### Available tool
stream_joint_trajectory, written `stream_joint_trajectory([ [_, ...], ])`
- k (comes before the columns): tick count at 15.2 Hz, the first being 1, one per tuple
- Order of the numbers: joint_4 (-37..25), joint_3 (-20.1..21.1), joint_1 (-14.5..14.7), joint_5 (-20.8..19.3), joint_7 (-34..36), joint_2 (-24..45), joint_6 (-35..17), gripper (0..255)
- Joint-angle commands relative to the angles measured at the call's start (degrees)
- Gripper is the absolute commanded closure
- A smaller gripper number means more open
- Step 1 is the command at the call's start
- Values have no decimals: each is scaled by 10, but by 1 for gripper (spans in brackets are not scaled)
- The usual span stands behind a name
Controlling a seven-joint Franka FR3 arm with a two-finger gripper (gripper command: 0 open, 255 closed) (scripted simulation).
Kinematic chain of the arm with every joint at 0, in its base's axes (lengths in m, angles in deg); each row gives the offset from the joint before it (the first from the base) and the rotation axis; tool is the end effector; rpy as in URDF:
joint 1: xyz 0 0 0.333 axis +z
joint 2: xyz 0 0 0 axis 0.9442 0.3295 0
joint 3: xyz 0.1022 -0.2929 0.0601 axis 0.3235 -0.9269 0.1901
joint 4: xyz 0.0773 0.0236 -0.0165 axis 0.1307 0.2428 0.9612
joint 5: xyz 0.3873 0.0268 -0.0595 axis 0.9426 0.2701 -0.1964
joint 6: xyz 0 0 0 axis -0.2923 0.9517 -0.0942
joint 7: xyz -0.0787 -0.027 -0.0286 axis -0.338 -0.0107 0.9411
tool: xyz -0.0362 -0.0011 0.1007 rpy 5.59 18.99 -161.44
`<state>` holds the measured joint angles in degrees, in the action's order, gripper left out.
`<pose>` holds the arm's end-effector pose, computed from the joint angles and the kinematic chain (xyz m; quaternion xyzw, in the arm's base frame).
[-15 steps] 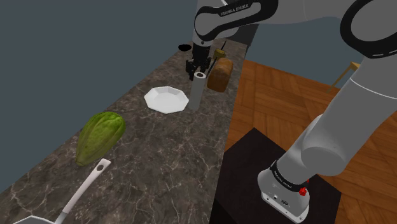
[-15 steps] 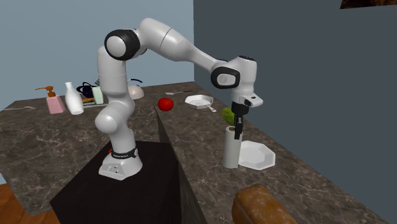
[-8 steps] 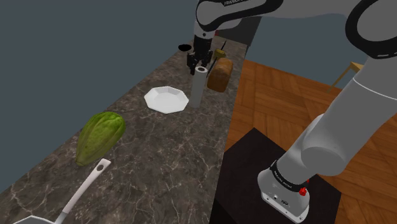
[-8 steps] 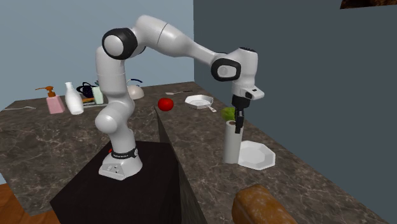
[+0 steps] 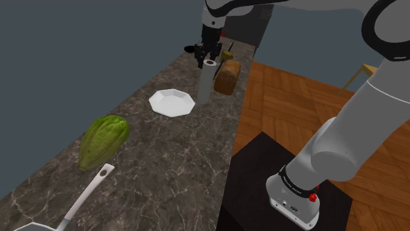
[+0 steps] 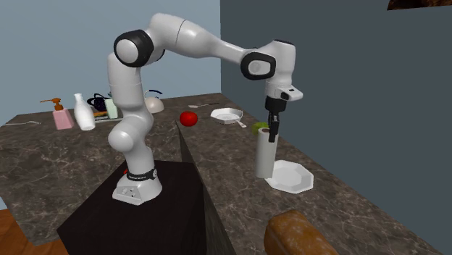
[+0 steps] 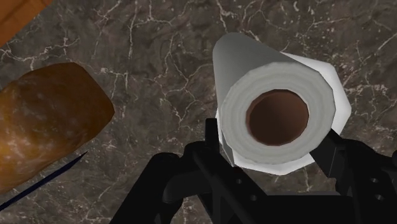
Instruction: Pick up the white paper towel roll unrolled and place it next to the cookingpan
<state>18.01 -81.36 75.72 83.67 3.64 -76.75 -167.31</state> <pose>0.5694 0.0182 0.4870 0.9998 -0.0111 -0.0135 0.0056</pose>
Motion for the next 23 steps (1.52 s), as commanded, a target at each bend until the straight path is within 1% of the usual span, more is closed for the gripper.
stream_joint_trajectory([
  [1,-11,0,0,0,0,-2,14,255],
  [13,-101,0,0,0,0,-5,106,255],
  [23,-195,0,0,1,-1,8,187,255],
])
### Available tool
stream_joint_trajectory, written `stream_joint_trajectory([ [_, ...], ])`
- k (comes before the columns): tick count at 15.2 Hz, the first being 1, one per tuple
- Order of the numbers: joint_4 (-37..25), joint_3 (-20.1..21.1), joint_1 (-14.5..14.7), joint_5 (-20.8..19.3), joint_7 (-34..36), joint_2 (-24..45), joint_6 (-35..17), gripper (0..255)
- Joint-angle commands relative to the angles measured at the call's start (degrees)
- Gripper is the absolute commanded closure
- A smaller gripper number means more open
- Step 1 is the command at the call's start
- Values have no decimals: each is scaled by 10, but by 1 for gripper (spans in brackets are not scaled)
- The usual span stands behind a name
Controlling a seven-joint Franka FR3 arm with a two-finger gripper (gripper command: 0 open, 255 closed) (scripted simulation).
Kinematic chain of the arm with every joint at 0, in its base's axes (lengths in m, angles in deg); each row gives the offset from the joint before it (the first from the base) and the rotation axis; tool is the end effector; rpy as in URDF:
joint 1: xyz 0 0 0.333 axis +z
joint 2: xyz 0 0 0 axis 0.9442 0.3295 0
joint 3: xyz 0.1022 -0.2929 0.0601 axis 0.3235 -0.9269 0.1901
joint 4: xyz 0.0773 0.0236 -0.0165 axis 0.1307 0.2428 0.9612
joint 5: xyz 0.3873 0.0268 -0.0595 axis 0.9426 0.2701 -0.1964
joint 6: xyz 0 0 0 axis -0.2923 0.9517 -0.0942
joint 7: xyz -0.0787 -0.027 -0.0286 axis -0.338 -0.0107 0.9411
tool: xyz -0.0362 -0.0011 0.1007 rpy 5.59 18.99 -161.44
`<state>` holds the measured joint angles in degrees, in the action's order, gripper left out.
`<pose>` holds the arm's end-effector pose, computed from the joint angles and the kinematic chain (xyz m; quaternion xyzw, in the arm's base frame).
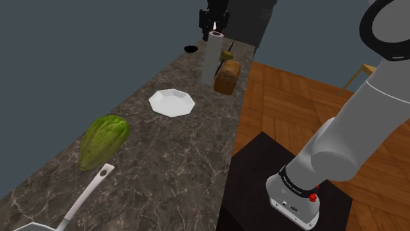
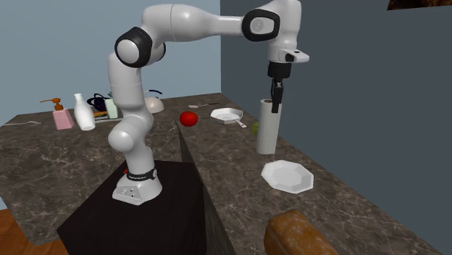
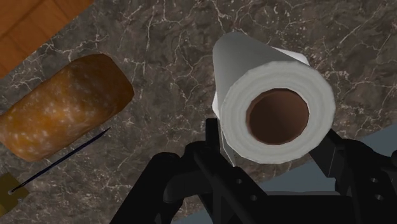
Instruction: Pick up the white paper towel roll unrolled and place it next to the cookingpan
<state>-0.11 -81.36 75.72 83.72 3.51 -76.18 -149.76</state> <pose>0.5692 0.0185 0.6058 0.9998 -0.0112 -0.0135 0.0056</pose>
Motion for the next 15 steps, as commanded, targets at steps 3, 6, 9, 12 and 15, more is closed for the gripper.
stream_joint_trajectory([
  [3,-47,0,0,1,-1,10,37,255],
  [6,-82,0,0,1,-1,19,64,255],
  [9,-121,-1,-1,2,-2,30,91,255],
  [12,-163,-1,-1,2,-2,43,120,255],
  [15,-211,-1,-2,3,-3,60,151,255],
])
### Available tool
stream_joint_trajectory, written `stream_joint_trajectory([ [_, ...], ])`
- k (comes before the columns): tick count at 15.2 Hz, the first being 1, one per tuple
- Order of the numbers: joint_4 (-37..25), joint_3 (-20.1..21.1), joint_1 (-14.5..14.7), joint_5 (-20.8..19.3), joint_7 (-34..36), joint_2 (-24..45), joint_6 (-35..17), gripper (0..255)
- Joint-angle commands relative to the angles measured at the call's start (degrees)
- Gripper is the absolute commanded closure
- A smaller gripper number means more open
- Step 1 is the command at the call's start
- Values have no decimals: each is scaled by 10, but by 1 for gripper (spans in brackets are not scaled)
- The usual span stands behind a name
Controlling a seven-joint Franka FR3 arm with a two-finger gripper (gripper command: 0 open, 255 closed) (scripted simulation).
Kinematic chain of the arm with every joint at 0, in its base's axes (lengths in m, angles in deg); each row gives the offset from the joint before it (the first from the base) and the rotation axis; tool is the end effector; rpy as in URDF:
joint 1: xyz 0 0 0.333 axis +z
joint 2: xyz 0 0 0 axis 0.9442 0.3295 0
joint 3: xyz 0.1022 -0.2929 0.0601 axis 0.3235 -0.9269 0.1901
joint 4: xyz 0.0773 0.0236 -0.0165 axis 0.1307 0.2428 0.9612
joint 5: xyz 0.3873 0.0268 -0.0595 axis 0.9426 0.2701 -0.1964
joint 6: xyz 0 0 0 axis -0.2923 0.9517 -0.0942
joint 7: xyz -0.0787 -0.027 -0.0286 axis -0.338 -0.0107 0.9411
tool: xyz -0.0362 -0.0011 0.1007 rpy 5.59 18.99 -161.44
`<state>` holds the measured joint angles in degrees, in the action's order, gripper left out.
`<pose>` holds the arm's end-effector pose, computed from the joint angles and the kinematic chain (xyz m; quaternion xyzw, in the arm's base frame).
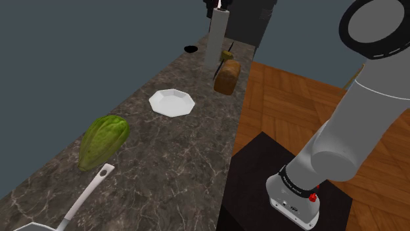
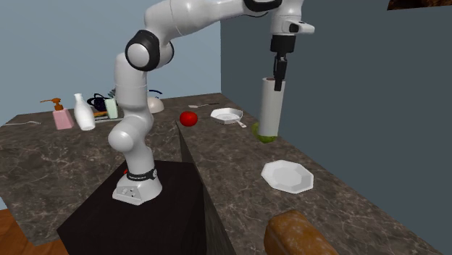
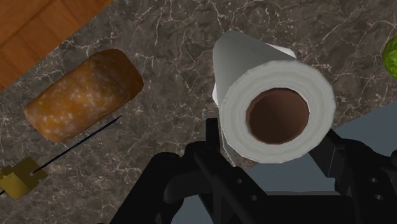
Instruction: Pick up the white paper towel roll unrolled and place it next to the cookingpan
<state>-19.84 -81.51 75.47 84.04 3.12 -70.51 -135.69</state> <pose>0.5707 0.0176 0.6864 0.9998 -0.0113 -0.0136 0.0055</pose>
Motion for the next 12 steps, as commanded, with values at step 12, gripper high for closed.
stream_joint_trajectory([
  [12,125,64,82,-2,145,-53,-71,255],
])
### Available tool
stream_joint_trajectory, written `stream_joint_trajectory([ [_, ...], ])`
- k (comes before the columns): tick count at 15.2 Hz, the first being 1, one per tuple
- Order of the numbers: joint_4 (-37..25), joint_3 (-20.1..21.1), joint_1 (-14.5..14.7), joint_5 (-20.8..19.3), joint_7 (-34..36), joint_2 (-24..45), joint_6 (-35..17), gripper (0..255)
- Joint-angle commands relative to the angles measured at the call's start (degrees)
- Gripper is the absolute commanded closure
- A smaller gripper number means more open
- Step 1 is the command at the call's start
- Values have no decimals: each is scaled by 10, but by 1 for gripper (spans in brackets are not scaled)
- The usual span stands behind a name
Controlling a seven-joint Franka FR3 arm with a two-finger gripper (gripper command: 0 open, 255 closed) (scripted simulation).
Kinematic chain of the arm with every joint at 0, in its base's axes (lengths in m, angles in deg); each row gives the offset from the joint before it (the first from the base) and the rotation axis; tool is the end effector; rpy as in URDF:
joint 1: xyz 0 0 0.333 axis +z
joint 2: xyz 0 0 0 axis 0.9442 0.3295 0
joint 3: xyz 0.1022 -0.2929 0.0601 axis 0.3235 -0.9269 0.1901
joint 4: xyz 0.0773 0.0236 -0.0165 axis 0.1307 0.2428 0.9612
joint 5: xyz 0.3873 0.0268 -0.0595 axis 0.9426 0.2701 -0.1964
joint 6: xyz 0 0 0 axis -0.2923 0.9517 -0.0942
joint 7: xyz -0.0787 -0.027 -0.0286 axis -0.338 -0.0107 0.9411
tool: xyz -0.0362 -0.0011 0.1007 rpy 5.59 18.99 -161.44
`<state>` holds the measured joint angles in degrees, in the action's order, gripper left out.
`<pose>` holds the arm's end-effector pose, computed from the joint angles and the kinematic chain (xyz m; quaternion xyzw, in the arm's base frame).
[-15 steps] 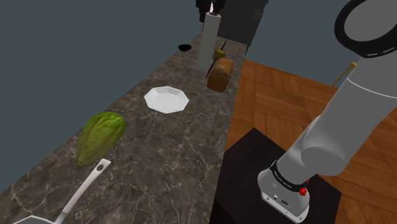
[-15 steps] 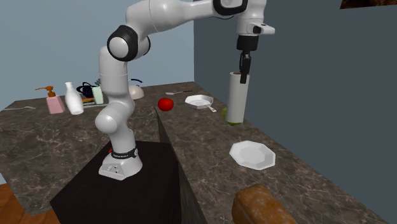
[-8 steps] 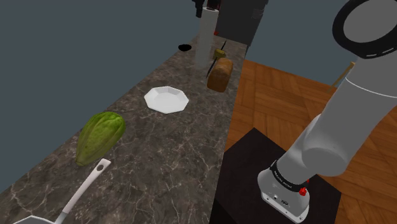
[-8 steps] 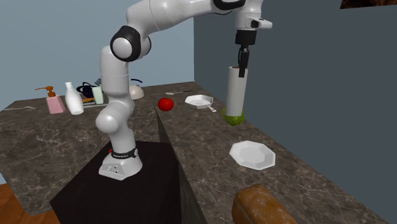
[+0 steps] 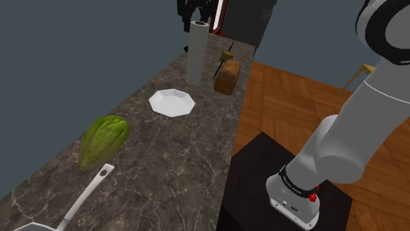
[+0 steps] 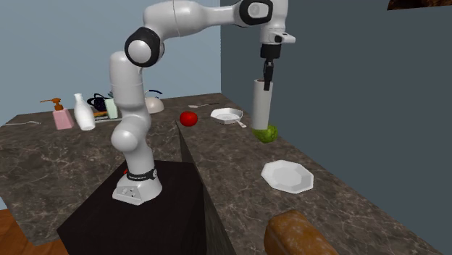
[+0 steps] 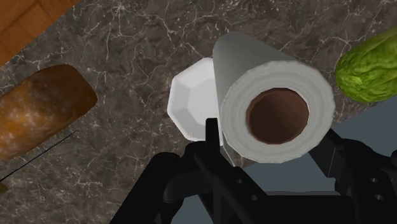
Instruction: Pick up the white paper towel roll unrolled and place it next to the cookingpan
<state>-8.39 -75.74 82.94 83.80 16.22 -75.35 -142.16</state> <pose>0.5433 0.1408 0.6536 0.9998 -0.0105 -0.0142 0.0054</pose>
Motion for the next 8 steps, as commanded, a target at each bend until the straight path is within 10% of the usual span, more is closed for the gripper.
stream_joint_trajectory([
  [1,18,12,14,0,27,-5,-13,255],
  [8,47,54,62,-1,117,7,-54,255],
])
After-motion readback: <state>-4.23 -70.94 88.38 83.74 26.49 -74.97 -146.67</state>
